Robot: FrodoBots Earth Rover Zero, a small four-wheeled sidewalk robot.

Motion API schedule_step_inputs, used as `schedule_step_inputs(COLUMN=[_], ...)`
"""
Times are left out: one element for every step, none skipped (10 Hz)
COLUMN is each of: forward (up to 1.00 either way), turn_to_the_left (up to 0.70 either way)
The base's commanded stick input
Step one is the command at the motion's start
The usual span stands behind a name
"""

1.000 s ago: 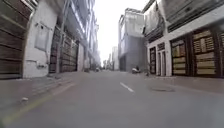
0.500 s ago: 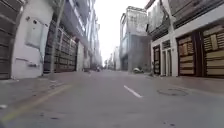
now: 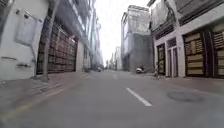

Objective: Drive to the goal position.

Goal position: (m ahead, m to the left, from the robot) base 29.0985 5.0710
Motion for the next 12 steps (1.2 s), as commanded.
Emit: schedule_step_inputs(forward=[1.00,1.00,1.00,1.00,1.00,1.00,1.00,1.00,1.00,1.00,1.00,1.00], turn_to_the_left=[0.06,0.06,0.06,0.06,0.06,0.06,0.06,0.06,-0.03,-0.34,-0.19,0.06])
